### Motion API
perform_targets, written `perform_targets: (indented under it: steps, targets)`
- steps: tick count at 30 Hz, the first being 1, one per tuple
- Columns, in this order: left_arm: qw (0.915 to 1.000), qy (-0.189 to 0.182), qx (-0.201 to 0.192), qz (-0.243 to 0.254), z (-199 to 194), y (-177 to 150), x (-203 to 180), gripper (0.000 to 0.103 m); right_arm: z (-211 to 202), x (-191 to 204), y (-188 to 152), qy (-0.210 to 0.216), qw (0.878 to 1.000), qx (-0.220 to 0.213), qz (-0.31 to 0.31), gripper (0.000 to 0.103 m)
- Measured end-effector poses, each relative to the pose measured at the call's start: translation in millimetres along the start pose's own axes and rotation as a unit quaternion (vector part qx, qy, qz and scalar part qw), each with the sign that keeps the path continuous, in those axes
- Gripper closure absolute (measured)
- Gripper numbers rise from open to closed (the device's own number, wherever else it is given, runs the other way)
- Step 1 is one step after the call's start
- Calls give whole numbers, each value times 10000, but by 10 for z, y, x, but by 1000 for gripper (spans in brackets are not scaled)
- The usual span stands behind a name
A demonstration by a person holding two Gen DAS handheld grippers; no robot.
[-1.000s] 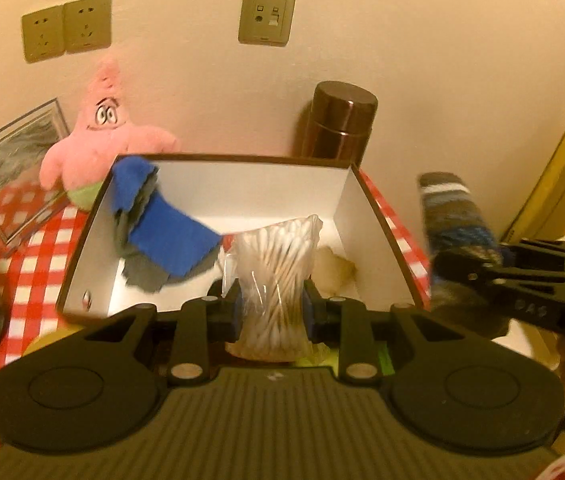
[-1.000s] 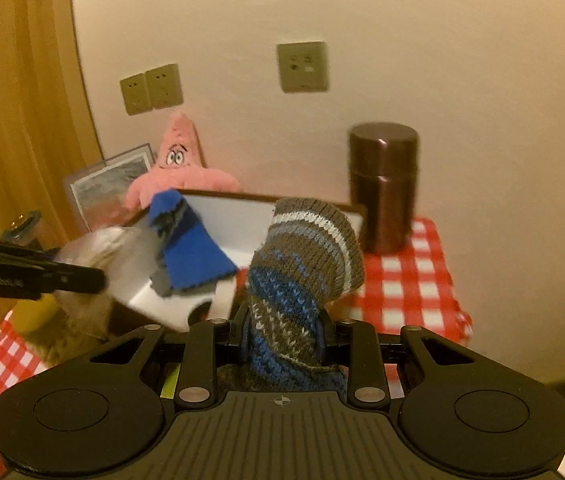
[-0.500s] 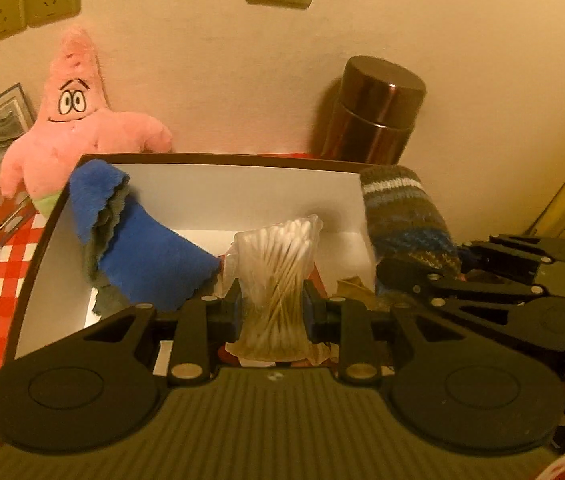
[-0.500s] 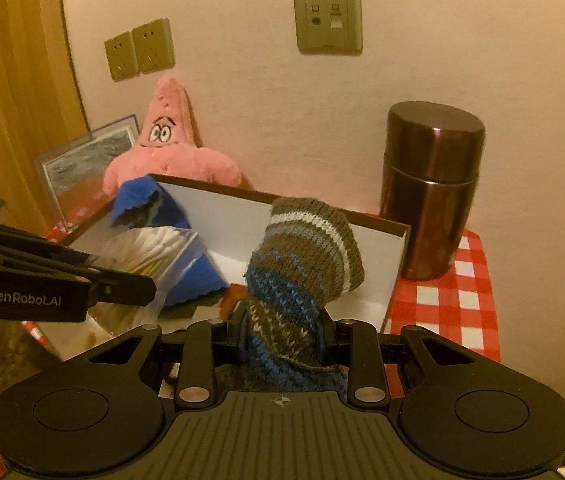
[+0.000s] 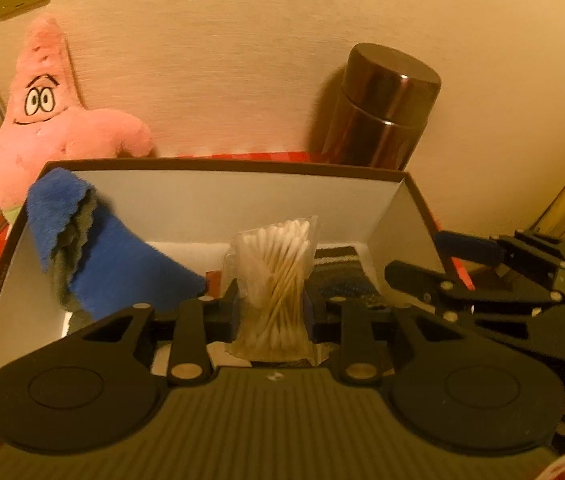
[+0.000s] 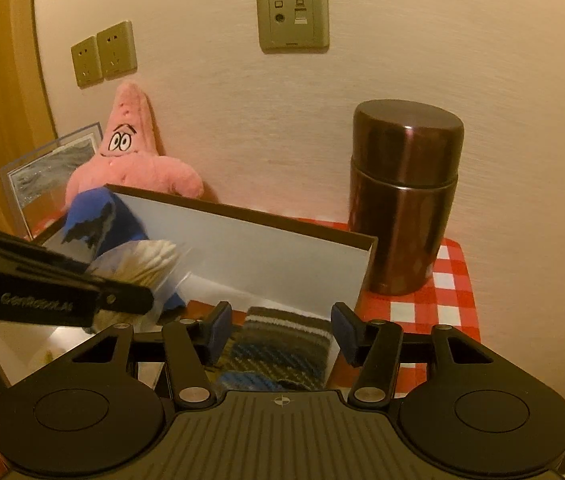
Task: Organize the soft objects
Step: 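Open the right gripper to drop the striped knit into the box, then open the left gripper to drop the cotton-swab bag into the box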
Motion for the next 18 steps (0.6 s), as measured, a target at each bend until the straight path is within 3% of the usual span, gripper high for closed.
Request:
perform_targets:
  steps: [1,3,5,18]
  targets:
    - [10000,21,-72,-13,-1,15,3,71,-16,-5,0,4,10000,-17,12,48]
    - [9998,57,-194,-19,-15,37,-1,53,-43,-7,5,-15,10000,-37,28,48]
    - [9996,102,-249,8,-33,56,-18,48,-78,3,9,-13,10000,-49,1,48]
    - [9998,105,-92,-118,-304,-123,28,46,-401,178,-100,267,9996,-18,-18,42]
Point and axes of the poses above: each gripper's, at about its wrist camera, not at the fingertips, and z roughly the way its jaws point, x to its left, y to its top, the point moved 4 cm from there along z, roughly the way its jaws point, and after that the axes turned 6 degrees about x, right-handed, at the moved point
